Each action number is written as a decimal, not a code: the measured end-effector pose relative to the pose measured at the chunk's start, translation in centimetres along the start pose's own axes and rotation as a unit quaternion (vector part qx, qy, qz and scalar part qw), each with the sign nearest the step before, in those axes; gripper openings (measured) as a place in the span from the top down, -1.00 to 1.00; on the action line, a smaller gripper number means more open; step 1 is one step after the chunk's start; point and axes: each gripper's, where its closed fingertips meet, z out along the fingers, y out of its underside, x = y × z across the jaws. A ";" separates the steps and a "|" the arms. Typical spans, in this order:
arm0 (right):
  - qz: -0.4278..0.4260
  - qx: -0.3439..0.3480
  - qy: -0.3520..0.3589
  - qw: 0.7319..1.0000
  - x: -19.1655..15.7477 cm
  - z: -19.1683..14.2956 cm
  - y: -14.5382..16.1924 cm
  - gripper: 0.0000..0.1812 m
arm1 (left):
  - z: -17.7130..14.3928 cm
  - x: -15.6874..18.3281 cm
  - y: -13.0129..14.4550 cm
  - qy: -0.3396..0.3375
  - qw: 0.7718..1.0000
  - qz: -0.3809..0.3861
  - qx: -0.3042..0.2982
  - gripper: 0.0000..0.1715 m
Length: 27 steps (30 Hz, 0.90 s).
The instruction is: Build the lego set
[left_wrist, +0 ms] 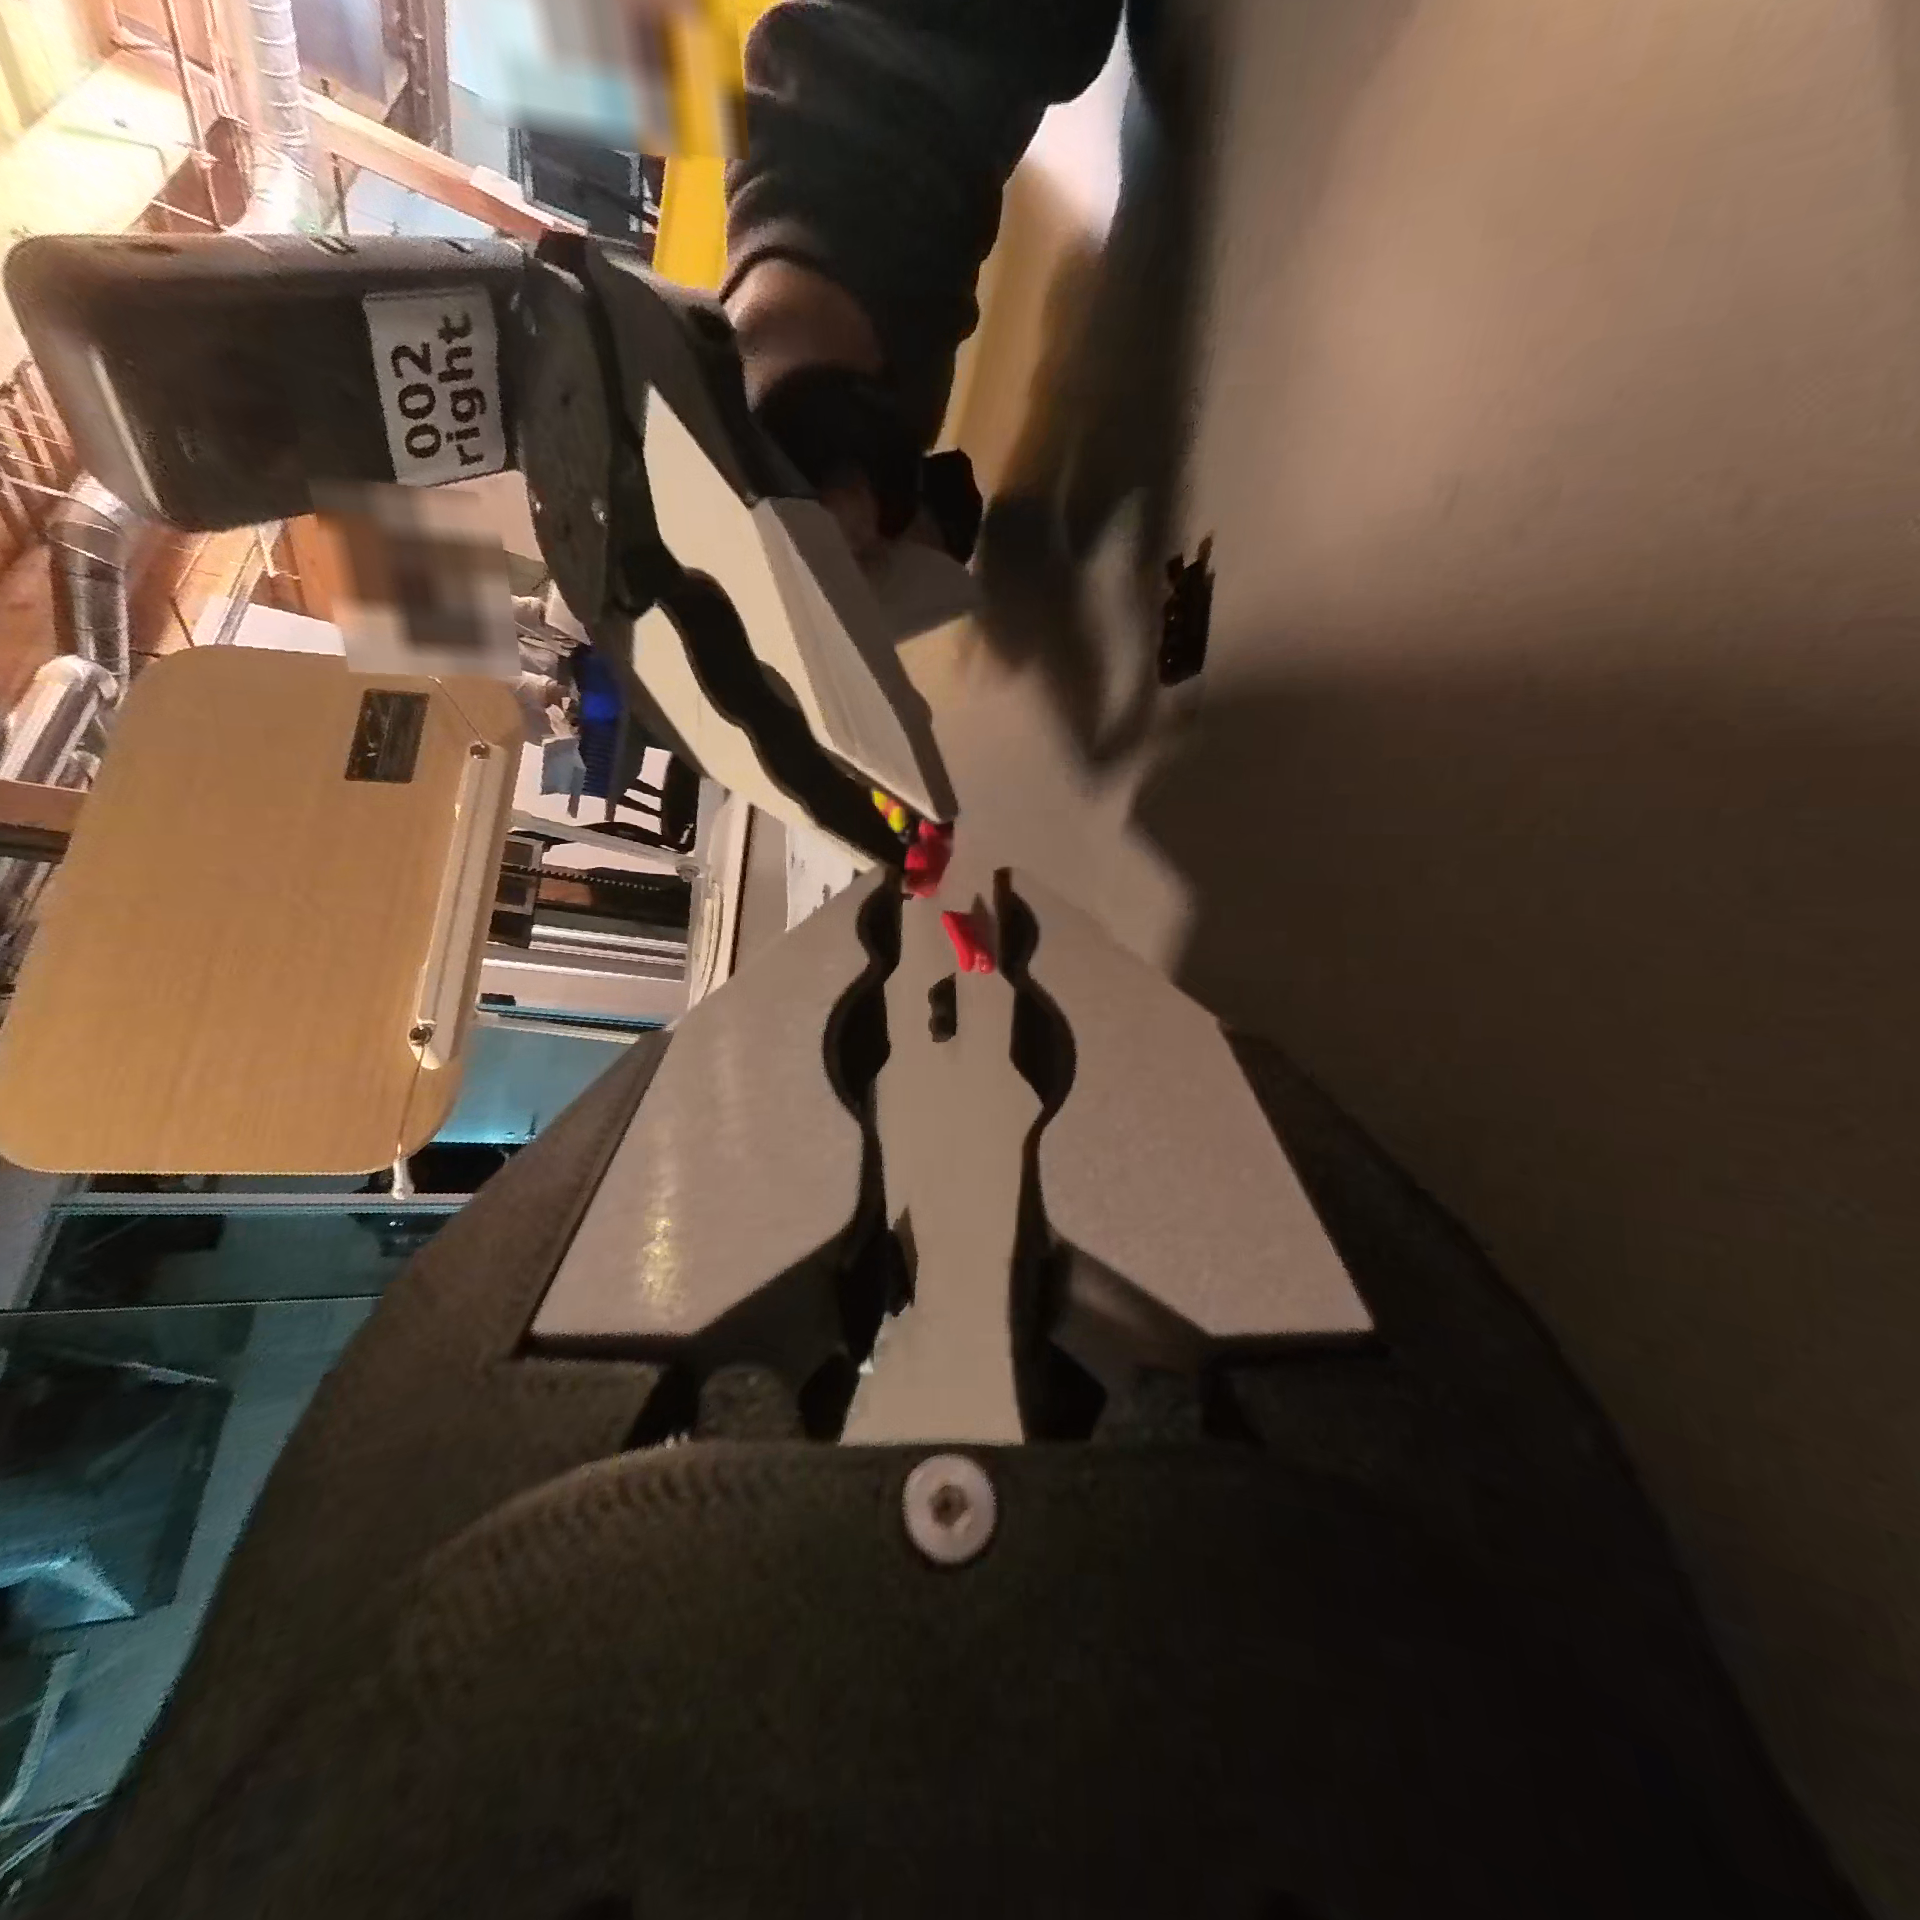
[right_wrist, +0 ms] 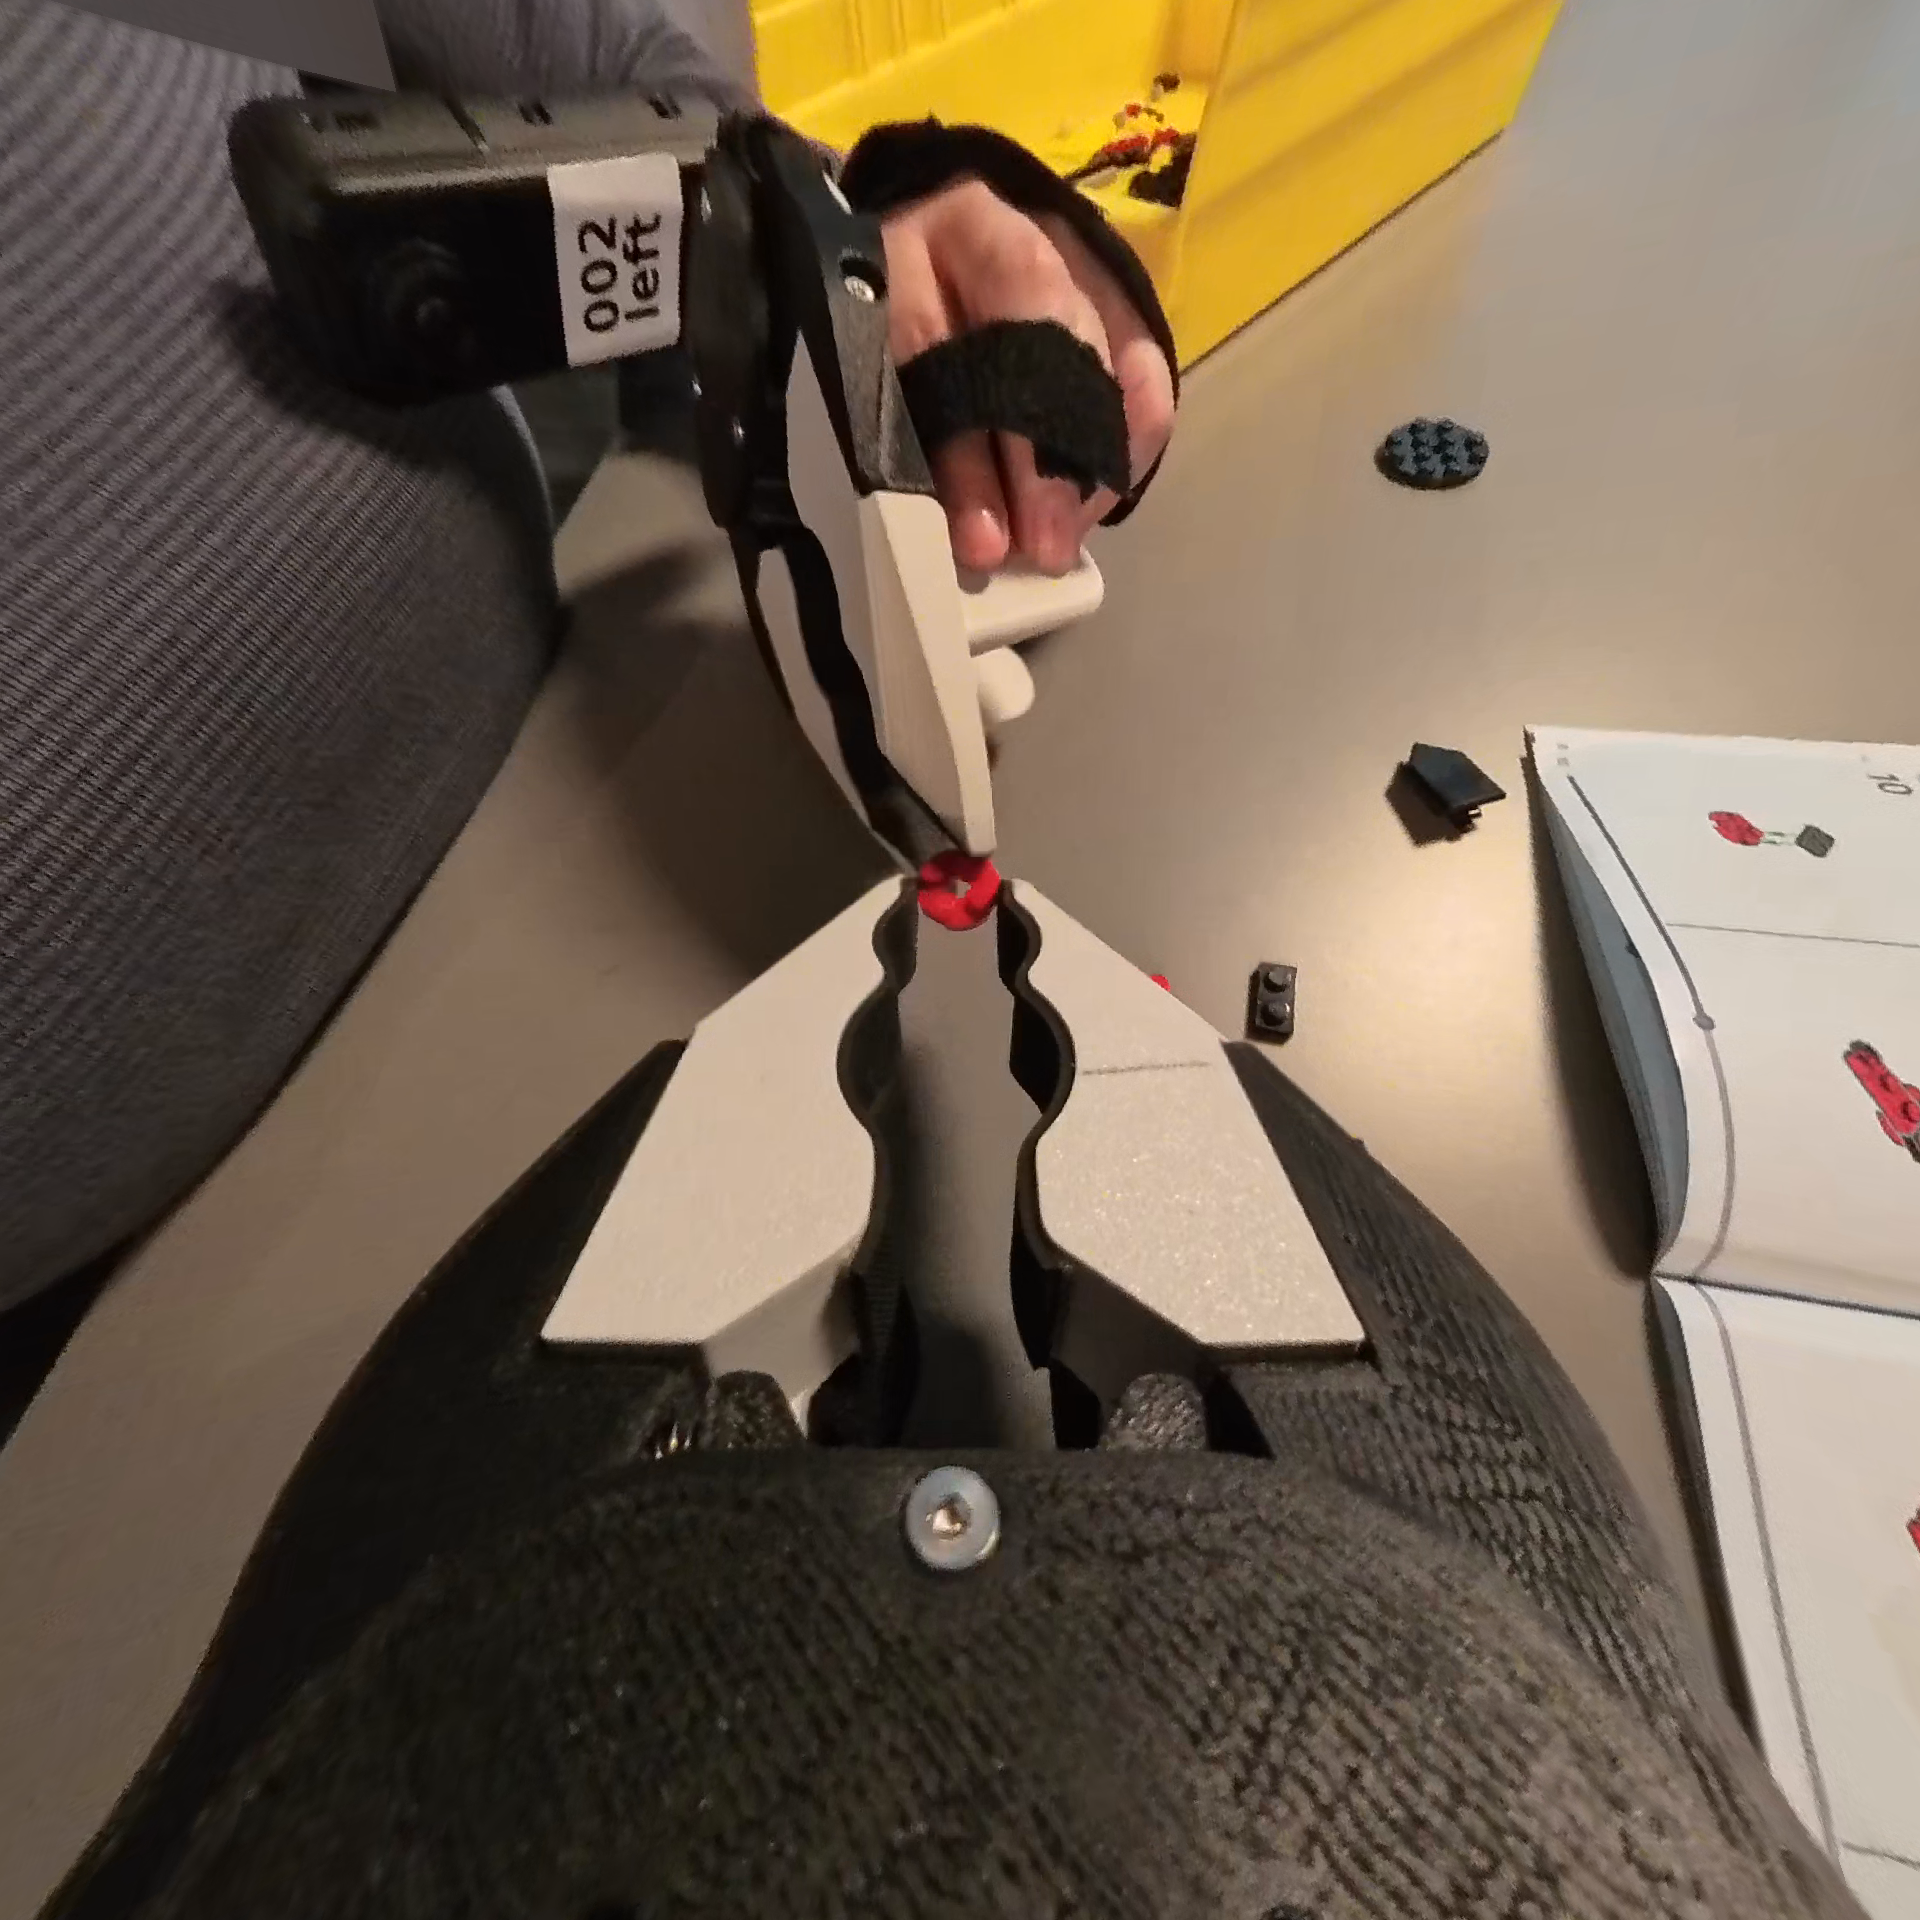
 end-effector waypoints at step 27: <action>-0.015 0.003 0.073 0.997 2.3 -0.7 0.2 0.74 | -0.5 -1.1 1.0 -0.029 0.999 0.029 -0.028 0.96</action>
